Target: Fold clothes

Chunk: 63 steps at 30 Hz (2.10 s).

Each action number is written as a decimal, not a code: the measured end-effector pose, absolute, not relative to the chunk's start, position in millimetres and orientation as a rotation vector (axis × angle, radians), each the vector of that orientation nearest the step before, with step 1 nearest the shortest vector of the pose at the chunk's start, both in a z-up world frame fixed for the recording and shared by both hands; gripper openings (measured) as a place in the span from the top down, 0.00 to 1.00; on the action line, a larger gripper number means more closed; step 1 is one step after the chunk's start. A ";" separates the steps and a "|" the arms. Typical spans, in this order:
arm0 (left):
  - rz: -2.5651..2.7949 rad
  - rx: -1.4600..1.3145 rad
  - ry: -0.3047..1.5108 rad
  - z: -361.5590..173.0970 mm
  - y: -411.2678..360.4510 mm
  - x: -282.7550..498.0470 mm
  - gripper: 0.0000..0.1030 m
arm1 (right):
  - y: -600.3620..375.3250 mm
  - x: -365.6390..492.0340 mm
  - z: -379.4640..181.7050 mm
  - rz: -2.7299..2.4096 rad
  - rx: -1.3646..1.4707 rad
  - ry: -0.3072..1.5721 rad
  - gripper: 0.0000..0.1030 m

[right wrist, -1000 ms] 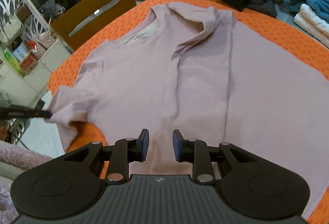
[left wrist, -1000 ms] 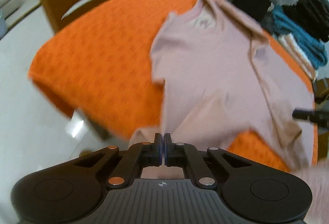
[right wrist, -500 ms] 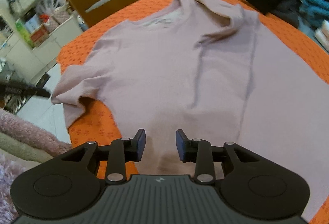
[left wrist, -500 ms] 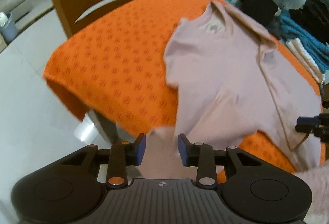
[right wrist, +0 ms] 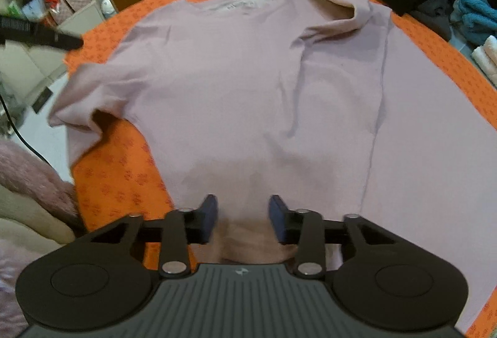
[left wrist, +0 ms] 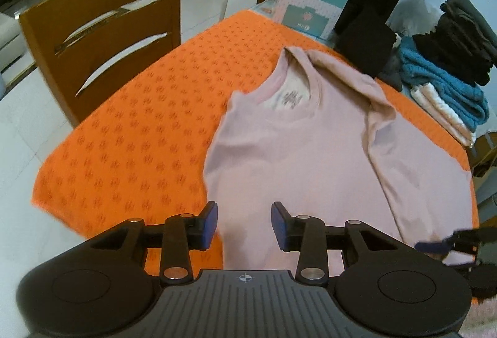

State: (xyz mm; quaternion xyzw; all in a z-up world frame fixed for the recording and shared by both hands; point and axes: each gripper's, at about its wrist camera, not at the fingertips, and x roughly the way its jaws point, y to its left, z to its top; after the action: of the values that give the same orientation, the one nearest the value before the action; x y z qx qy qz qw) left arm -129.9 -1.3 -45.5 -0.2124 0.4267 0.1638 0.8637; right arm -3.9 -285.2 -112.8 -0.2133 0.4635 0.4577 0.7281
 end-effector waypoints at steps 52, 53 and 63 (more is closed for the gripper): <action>0.187 -0.626 0.903 -124.8 78.8 226.1 0.88 | -325.3 356.1 53.0 0.298 -0.882 0.431 0.98; 0.191 -0.630 0.901 -125.1 79.2 226.1 0.89 | -324.0 362.2 49.9 0.301 -0.875 0.443 0.98; 0.213 -0.619 0.886 -126.8 77.2 227.0 0.90 | -306.1 379.4 19.0 0.260 -0.878 0.414 0.98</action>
State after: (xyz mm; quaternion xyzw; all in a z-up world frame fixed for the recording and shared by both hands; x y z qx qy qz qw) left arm 227.0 77.2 -126.8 -0.2941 0.4209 0.1010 0.8521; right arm 379.4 -306.1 19.0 -0.4209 0.1984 0.1247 0.8763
